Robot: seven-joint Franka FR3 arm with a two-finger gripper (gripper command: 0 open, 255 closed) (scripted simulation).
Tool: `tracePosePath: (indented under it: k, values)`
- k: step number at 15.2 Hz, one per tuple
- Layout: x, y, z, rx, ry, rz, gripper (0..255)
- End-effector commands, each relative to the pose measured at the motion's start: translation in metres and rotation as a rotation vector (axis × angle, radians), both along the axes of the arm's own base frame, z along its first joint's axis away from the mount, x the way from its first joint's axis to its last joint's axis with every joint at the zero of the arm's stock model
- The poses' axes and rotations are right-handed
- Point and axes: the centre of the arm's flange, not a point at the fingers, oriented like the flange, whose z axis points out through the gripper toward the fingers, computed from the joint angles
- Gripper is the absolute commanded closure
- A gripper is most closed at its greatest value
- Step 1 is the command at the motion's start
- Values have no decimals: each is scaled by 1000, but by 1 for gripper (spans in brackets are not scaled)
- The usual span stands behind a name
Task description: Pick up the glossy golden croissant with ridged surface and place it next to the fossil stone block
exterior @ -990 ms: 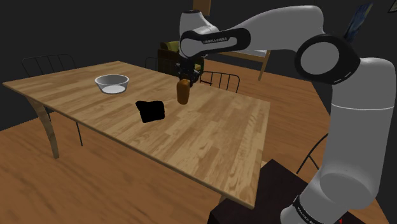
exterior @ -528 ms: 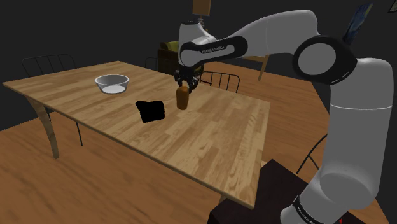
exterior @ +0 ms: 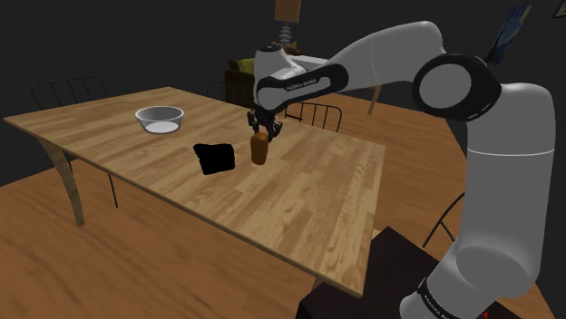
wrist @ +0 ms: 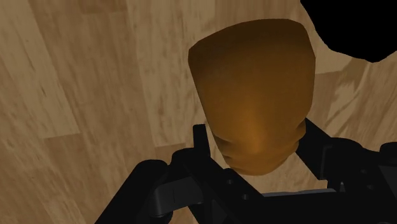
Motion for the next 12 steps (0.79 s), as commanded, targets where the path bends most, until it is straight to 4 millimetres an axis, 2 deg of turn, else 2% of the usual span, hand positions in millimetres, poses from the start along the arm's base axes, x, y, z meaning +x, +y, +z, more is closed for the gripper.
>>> tracePosePath:
  k: [1,12]
  values:
    - [-1,-1,-11,0,-1,0,255]
    - [-1,-1,-71,0,-1,0,255]
